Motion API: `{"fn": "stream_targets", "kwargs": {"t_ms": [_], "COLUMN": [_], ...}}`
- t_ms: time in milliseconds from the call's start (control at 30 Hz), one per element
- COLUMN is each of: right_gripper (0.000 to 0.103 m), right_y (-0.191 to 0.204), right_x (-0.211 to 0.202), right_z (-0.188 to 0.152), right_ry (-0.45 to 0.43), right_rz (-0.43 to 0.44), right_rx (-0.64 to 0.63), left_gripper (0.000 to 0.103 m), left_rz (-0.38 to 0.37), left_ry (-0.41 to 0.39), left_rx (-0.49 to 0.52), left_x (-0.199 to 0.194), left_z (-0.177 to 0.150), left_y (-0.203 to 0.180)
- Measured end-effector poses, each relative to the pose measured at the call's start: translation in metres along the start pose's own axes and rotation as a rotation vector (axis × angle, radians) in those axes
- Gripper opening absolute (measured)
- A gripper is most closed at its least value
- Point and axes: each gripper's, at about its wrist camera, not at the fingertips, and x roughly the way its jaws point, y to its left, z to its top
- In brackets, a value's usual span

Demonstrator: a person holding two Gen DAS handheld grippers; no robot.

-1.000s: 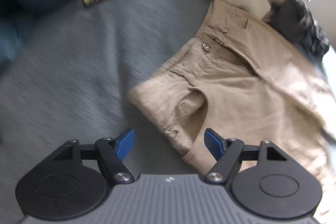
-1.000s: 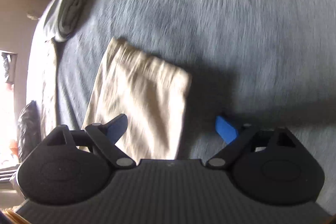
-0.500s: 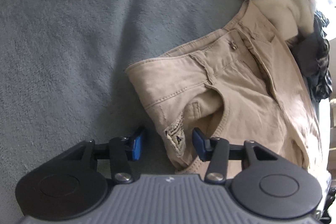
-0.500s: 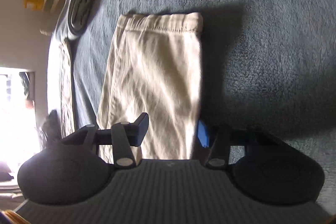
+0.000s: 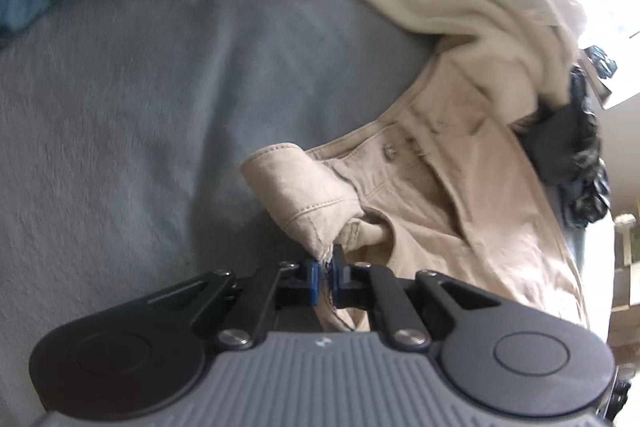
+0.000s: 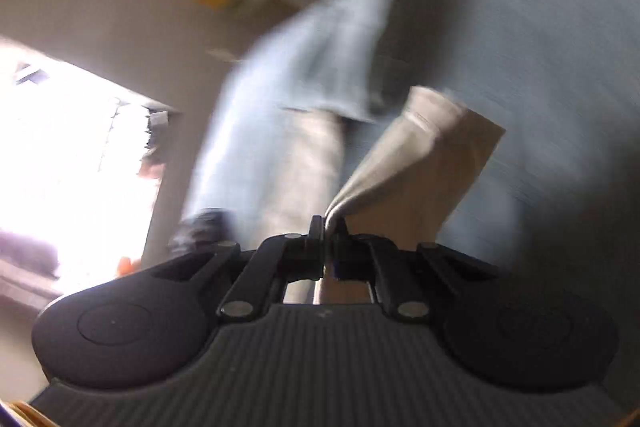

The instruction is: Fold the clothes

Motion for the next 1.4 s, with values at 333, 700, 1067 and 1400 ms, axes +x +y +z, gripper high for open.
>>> {"fn": "stream_targets", "kwargs": {"t_ms": [333, 700, 1067, 1400], "right_gripper": [0.002, 0.011, 0.013, 0.004], "right_y": [-0.097, -0.150, -0.017, 0.017], "right_x": [-0.016, -0.030, 0.023, 0.141], "right_z": [-0.016, -0.020, -0.046, -0.125], "right_ry": [0.022, 0.060, 0.134, 0.465], "right_rz": [-0.171, -0.458, -0.318, -0.194], "right_rx": [0.092, 0.030, -0.728, -0.953], "left_gripper": [0.007, 0.054, 0.058, 0.065], "left_rz": [0.084, 0.108, -0.004, 0.159], "left_ry": [0.050, -0.005, -0.175, -0.078], "left_rx": [0.120, 0.392, 0.704, 0.899], "left_x": [0.033, 0.015, -0.023, 0.043], "left_z": [-0.010, -0.017, -0.060, -0.109], "left_y": [0.022, 0.026, -0.028, -0.041]}}
